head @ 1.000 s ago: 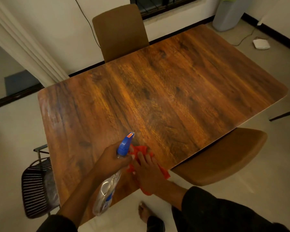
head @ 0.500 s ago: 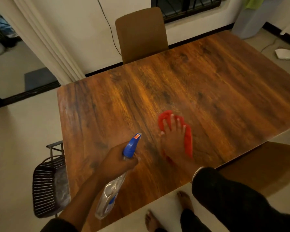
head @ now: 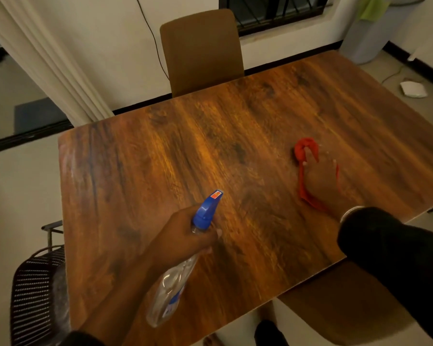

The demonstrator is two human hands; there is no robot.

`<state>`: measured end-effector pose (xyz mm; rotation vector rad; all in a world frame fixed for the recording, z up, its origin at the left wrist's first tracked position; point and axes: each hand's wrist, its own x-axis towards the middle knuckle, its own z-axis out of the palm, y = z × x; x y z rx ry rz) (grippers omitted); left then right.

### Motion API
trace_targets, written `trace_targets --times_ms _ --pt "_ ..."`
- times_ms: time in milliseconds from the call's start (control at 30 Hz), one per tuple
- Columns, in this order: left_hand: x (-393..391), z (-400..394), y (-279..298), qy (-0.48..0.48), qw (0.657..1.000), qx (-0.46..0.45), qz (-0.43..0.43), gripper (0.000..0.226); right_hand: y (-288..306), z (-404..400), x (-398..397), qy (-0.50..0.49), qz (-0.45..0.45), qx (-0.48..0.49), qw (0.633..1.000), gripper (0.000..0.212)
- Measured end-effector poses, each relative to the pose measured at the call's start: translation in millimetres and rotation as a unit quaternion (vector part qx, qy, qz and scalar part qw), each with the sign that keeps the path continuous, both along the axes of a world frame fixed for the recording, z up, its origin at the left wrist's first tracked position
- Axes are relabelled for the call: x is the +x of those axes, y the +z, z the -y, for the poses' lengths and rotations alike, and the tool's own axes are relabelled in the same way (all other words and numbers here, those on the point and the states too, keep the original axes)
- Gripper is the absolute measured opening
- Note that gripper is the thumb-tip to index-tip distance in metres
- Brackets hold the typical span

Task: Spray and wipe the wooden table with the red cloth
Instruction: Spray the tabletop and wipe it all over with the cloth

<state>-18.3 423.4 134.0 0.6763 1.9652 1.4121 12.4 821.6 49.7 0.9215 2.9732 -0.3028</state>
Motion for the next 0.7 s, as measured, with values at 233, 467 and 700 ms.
trace_targets --times_ms 233,467,700 --pt "-9.6 -4.9 -2.5 0.028 0.999 -0.029 -0.003 0.01 -15.6 141.4 -40.3 0.159 -0.038 -0.053 0.985 0.055" --pt "-14.5 -19.7 9.3 0.066 0.997 -0.025 0.005 0.007 -43.1 229.0 -39.3 0.433 -0.032 -0.102 0.895 0.062" --pt "-25.4 -2.7 -3.4 0.095 0.995 -0.018 0.005 0.034 -32.6 1.1 -106.4 0.136 -0.036 0.017 0.99 0.051"
